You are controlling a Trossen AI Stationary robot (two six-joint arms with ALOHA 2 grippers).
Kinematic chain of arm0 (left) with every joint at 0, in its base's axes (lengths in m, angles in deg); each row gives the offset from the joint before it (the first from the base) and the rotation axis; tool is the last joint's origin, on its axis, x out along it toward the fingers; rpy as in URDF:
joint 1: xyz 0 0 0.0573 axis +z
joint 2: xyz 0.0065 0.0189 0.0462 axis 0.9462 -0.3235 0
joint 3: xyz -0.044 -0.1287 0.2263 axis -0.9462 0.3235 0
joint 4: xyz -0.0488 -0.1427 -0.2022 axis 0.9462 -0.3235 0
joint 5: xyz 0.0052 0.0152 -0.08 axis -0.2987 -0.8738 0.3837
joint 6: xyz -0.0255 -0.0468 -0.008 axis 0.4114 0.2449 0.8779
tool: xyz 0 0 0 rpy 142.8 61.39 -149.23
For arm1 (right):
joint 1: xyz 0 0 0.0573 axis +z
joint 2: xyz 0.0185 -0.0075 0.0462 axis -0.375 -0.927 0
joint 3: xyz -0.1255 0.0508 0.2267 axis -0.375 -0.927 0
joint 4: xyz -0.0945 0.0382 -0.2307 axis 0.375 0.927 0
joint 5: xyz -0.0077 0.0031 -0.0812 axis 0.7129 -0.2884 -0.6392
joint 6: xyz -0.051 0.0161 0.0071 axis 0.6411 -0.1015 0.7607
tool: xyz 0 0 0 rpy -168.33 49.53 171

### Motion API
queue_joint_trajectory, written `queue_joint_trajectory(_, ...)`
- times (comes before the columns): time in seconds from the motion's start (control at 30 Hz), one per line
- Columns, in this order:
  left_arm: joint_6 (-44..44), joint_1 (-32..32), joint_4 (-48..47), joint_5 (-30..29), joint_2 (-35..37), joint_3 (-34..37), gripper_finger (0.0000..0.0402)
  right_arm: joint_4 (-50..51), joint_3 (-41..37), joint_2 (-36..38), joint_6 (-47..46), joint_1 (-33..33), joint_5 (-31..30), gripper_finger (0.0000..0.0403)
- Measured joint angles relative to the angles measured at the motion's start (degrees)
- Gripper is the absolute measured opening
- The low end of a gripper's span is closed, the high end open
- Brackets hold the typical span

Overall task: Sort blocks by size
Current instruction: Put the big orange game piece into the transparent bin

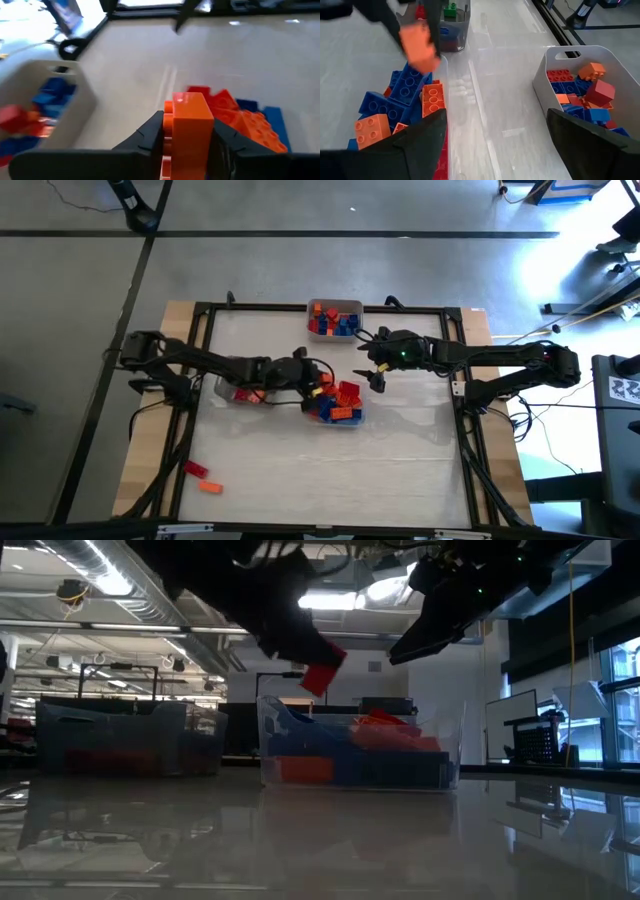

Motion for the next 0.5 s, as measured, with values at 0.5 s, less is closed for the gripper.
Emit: queue_joint_trajectory(0.5,-0.9,0.0,2.8,2.5,-5.8,0.0,0.0148,0.0,0.0,0.0,0.0,0.0,0.0,0.0341)
